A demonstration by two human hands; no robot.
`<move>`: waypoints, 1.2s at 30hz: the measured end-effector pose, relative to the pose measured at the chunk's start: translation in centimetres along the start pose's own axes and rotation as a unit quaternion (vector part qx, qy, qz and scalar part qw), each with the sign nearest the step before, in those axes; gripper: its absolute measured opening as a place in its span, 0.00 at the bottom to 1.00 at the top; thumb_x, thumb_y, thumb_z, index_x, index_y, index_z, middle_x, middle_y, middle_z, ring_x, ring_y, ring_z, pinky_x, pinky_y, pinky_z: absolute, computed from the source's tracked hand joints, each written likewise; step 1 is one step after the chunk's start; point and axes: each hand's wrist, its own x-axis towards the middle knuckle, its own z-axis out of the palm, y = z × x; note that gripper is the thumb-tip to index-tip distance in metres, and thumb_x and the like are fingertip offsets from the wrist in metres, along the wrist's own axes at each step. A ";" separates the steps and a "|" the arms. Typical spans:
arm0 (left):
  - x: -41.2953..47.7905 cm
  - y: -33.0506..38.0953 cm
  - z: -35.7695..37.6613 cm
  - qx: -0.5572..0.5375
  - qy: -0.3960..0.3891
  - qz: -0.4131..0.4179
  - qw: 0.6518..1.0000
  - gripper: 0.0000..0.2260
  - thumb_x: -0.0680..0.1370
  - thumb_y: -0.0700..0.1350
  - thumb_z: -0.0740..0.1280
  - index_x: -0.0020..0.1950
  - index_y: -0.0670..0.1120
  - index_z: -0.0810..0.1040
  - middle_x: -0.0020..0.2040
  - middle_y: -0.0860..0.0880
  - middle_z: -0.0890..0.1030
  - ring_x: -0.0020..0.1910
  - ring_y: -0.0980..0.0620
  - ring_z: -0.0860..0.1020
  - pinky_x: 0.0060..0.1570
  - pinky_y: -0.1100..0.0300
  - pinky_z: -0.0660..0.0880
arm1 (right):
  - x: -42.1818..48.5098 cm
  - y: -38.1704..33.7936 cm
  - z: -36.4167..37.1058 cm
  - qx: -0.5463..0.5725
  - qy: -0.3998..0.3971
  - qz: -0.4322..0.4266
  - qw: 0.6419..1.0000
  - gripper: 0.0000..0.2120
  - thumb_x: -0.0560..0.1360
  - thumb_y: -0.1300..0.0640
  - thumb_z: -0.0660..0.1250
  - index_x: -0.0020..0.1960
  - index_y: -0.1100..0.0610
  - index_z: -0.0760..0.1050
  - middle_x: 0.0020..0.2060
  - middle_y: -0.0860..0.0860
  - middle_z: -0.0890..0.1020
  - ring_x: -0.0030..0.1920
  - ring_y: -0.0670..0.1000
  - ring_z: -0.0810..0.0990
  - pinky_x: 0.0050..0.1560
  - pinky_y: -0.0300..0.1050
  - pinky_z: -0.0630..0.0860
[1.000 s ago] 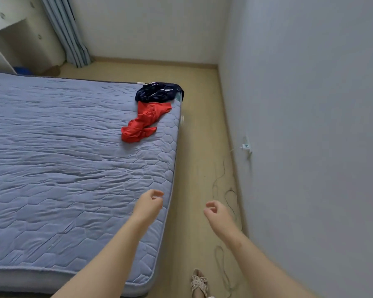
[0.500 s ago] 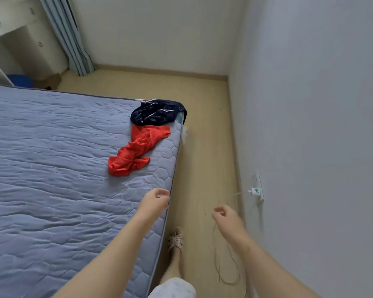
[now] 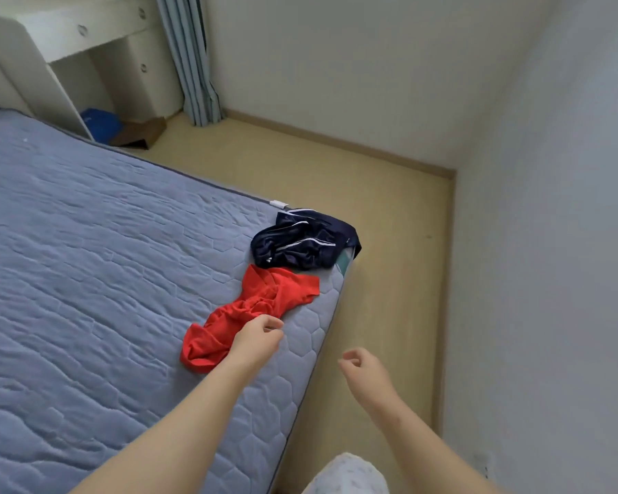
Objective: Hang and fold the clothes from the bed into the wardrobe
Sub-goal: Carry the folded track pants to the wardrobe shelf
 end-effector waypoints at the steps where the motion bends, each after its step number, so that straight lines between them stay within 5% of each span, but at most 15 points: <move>1: 1.6 0.7 0.0 -0.003 0.012 -0.005 1.000 0.08 0.75 0.39 0.63 0.50 0.49 0.77 0.40 0.49 0.78 0.40 0.48 0.77 0.38 0.60 0.69 | 1.9 -0.8 -0.3 -0.006 -0.013 -0.004 1.000 0.13 0.78 0.57 0.60 0.61 0.57 0.73 0.49 0.50 0.76 0.48 0.48 0.75 0.37 0.36 0.68; 7: 12.2 4.5 2.0 -0.012 0.070 -0.043 0.997 0.07 0.75 0.38 0.63 0.46 0.51 0.76 0.37 0.52 0.77 0.36 0.53 0.77 0.29 0.65 0.66 | 15.6 -5.0 -1.4 -0.048 -0.093 -0.024 0.994 0.13 0.77 0.57 0.59 0.60 0.55 0.73 0.51 0.50 0.78 0.43 0.46 0.75 0.37 0.36 0.69; 15: 26.3 8.4 5.5 -0.047 0.122 -0.169 0.977 0.08 0.75 0.39 0.64 0.45 0.52 0.75 0.45 0.52 0.78 0.50 0.47 0.80 0.51 0.58 0.73 | 33.3 -10.7 -3.9 -0.148 -0.204 -0.032 0.967 0.13 0.77 0.57 0.59 0.61 0.54 0.72 0.51 0.49 0.77 0.49 0.47 0.73 0.45 0.37 0.66; 21: 34.5 7.2 8.8 -0.062 0.115 -0.240 0.962 0.07 0.75 0.39 0.64 0.45 0.52 0.75 0.45 0.49 0.79 0.49 0.46 0.80 0.53 0.58 0.73 | 44.6 -10.8 -3.3 -0.209 -0.244 0.004 0.947 0.15 0.77 0.58 0.58 0.62 0.56 0.71 0.56 0.52 0.77 0.56 0.53 0.75 0.54 0.42 0.70; 25: 39.1 4.6 11.0 -0.040 0.092 -0.277 0.956 0.07 0.75 0.39 0.63 0.49 0.50 0.76 0.42 0.51 0.77 0.48 0.48 0.80 0.46 0.63 0.70 | 50.8 -8.0 -1.7 -0.165 -0.235 0.081 0.954 0.18 0.77 0.60 0.58 0.66 0.57 0.68 0.58 0.53 0.75 0.58 0.56 0.75 0.59 0.47 0.70; 29: 42.6 1.9 13.5 -0.043 0.067 -0.313 0.946 0.06 0.75 0.39 0.63 0.46 0.50 0.75 0.41 0.50 0.76 0.46 0.46 0.80 0.49 0.60 0.73 | 54.9 -5.6 0.1 -0.021 -0.192 0.182 0.964 0.24 0.77 0.58 0.62 0.71 0.55 0.60 0.50 0.49 0.72 0.46 0.52 0.74 0.52 0.48 0.71; 31: 43.7 0.9 14.5 -0.049 0.060 -0.324 0.943 0.06 0.75 0.39 0.63 0.47 0.50 0.75 0.39 0.50 0.76 0.41 0.48 0.78 0.47 0.59 0.74 | 56.9 -4.8 1.1 0.012 -0.175 0.171 0.970 0.29 0.76 0.61 0.62 0.73 0.55 0.56 0.51 0.47 0.72 0.47 0.50 0.73 0.58 0.48 0.70; 34: 44.6 0.1 14.8 -0.102 0.055 -0.343 0.932 0.06 0.77 0.38 0.61 0.46 0.50 0.73 0.39 0.50 0.76 0.35 0.52 0.76 0.34 0.63 0.73 | 59.0 -4.6 2.5 0.003 -0.134 0.096 0.986 0.35 0.74 0.65 0.64 0.76 0.55 0.51 0.69 0.49 0.67 0.65 0.51 0.70 0.67 0.46 0.65; 36: 44.8 0.1 14.6 -0.157 0.063 -0.361 0.917 0.07 0.79 0.39 0.58 0.46 0.50 0.72 0.38 0.52 0.76 0.33 0.56 0.74 0.30 0.66 0.68 | 60.1 -4.8 2.8 0.007 -0.097 0.103 0.990 0.36 0.74 0.64 0.66 0.76 0.54 0.51 0.63 0.48 0.71 0.60 0.51 0.74 0.60 0.45 0.71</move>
